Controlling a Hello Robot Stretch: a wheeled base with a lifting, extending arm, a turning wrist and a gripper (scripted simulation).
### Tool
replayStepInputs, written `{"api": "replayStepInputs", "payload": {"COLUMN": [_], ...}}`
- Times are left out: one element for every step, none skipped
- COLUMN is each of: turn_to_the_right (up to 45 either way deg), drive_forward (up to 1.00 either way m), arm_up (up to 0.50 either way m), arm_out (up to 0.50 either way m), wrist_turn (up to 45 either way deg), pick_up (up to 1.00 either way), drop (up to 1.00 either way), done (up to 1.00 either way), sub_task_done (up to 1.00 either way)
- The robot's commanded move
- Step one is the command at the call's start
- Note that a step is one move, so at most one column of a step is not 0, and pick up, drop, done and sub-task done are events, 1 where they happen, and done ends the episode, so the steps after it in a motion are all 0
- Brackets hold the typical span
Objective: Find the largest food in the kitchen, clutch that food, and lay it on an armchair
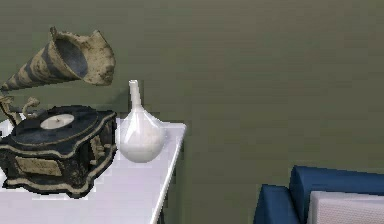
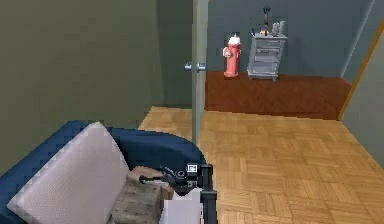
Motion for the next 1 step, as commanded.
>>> {"api": "replayStepInputs", "payload": {"turn_to_the_right": [0.0], "drive_forward": [0.0], "arm_up": [0.0], "arm_out": [0.0], "wrist_turn": [0.0], "pick_up": [0.0], "drop": [0.0], "done": [1.0], "sub_task_done": [0.0]}}
